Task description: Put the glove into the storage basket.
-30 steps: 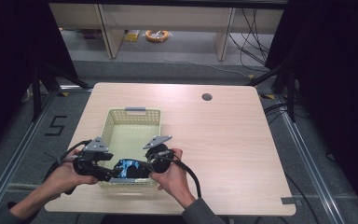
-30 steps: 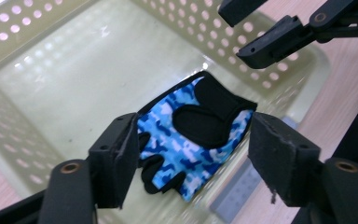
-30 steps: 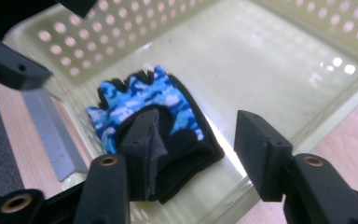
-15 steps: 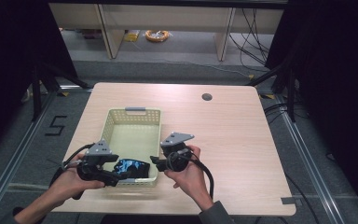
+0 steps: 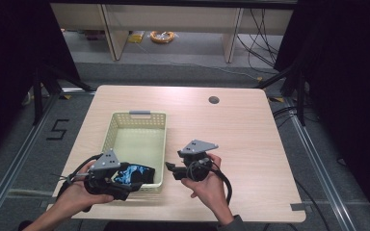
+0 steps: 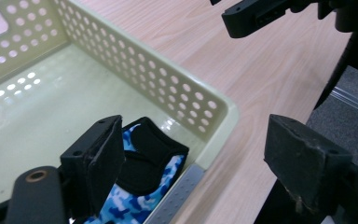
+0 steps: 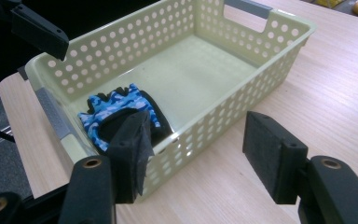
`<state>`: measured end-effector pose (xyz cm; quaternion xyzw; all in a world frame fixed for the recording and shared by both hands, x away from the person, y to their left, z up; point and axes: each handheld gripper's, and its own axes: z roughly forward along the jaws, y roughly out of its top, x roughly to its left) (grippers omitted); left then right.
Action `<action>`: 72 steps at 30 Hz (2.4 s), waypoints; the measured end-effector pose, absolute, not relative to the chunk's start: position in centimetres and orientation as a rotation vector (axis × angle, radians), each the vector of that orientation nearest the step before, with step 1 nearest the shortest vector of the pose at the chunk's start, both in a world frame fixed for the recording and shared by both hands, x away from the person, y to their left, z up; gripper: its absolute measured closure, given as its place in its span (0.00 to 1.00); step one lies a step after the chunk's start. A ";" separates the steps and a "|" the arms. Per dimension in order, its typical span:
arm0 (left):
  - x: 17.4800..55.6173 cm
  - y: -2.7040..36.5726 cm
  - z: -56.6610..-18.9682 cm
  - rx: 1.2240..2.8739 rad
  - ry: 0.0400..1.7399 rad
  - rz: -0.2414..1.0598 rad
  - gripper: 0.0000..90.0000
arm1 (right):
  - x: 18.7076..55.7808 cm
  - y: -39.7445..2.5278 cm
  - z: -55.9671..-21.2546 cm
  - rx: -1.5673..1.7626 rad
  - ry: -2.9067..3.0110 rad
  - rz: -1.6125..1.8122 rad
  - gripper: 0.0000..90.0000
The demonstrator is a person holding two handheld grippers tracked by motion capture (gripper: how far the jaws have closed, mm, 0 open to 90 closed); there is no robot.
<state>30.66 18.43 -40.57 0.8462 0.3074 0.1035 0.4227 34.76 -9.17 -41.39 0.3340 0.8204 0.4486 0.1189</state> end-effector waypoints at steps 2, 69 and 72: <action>30.5 18.1 -40.7 2.103 0.760 0.262 0.22 | 34.6 -9.7 -41.3 0.982 2.390 1.315 0.46; 26.1 12.5 -46.3 2.147 0.597 0.146 0.18 | 30.8 -18.0 -44.8 1.096 2.327 1.432 0.27; 26.0 12.5 -46.7 2.144 0.615 0.131 0.17 | 30.3 -18.1 -44.9 1.120 2.327 1.436 0.27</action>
